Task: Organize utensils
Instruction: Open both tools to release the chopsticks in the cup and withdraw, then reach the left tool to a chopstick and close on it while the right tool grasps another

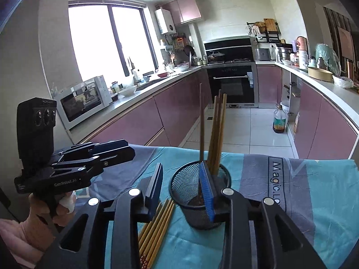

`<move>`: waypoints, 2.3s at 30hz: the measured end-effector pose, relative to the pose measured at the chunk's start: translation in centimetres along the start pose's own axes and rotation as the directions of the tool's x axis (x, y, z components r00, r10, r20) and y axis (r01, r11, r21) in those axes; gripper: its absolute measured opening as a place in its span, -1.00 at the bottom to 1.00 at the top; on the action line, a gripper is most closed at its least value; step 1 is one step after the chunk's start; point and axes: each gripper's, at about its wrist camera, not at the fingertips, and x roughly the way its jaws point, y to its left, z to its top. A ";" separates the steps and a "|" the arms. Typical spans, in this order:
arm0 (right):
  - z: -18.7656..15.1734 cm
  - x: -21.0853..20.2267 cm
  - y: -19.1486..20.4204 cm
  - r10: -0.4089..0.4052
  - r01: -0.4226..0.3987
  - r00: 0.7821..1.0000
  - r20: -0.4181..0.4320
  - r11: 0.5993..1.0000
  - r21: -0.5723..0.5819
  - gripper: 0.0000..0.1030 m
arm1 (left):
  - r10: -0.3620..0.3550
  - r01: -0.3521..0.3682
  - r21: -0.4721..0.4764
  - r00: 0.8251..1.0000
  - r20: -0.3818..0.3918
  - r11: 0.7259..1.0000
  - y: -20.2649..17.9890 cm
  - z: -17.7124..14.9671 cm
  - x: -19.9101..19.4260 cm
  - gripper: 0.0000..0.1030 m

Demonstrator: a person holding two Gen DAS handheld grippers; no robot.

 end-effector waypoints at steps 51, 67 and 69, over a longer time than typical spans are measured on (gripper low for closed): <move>-11.1 7.6 3.9 -0.110 0.098 0.934 -0.341 0.994 -0.052 -0.32 | 0.064 -0.067 0.001 0.936 -0.347 0.998 0.1 -14.7 4.4 -0.10; -10.0 9.8 4.3 -0.150 0.125 0.928 -0.341 0.988 -0.094 -0.46 | 0.127 -0.128 0.023 0.926 -0.355 0.992 0.7 -13.5 6.2 -0.46; -9.8 10.3 4.3 -0.152 0.126 0.927 -0.342 0.987 -0.099 -0.47 | 0.130 -0.131 0.023 0.925 -0.356 0.991 0.7 -13.2 6.6 -0.46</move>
